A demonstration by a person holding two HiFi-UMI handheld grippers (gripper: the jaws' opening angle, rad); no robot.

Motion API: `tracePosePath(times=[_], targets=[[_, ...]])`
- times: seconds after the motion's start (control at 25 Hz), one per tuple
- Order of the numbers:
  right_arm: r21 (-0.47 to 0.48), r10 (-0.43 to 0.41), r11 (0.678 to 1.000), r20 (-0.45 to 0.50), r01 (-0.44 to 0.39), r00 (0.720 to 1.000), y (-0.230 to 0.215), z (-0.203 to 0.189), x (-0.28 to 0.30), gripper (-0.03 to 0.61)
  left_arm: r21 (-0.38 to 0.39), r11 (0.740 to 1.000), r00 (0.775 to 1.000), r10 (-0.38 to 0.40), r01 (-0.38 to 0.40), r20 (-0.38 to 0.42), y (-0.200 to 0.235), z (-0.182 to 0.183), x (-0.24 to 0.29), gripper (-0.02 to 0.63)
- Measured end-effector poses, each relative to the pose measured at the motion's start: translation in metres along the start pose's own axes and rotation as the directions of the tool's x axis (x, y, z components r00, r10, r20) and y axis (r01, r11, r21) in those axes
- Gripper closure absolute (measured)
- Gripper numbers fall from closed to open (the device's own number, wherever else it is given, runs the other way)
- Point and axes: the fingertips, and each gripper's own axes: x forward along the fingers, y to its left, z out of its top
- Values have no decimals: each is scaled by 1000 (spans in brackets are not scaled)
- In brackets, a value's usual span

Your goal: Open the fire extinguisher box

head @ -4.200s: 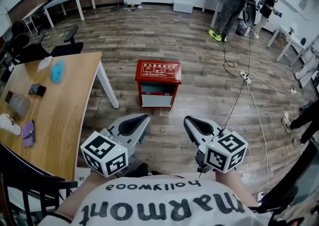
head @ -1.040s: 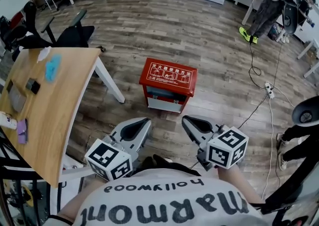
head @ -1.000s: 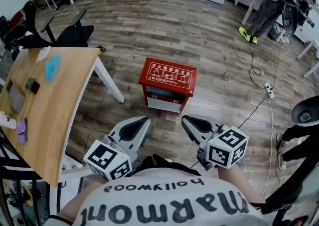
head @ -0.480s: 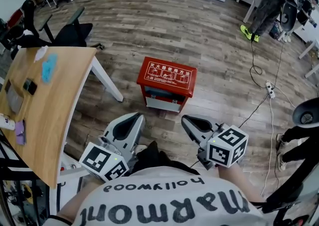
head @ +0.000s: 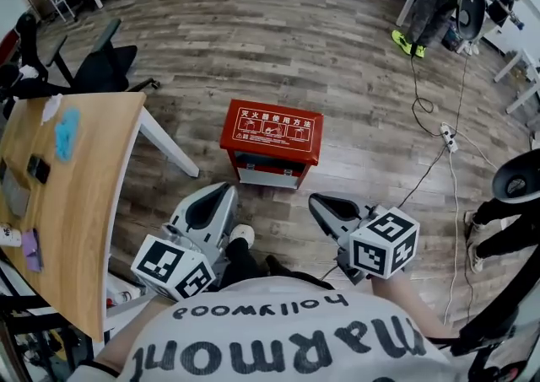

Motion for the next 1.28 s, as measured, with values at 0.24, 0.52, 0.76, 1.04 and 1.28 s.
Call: tracePosePath(times=[0.24,0.52,0.76,1.04,1.28], targets=[[38,-27,999,-13,27,1000,-8,9,17,569,-20,999,998,-47,46,-32,24,5,21,609],[72,-69,995,-2,69,998,-23,26,44,569,-26,996,993,-89,87,-72,54,11,43,609],[112,-112,987,-7,112,994,-32,39,72,569,-41,993,989,-114,110,-94,90,20,57,609],[133,-176,976,-3,175,984,-39,54,106,569,-45,987,980,-157,152,-119,137,28,72,609],[131,-254,959,-2,252,967,-54,53,129,569,2,982,969,-184,187,-162,168,18,86,609]])
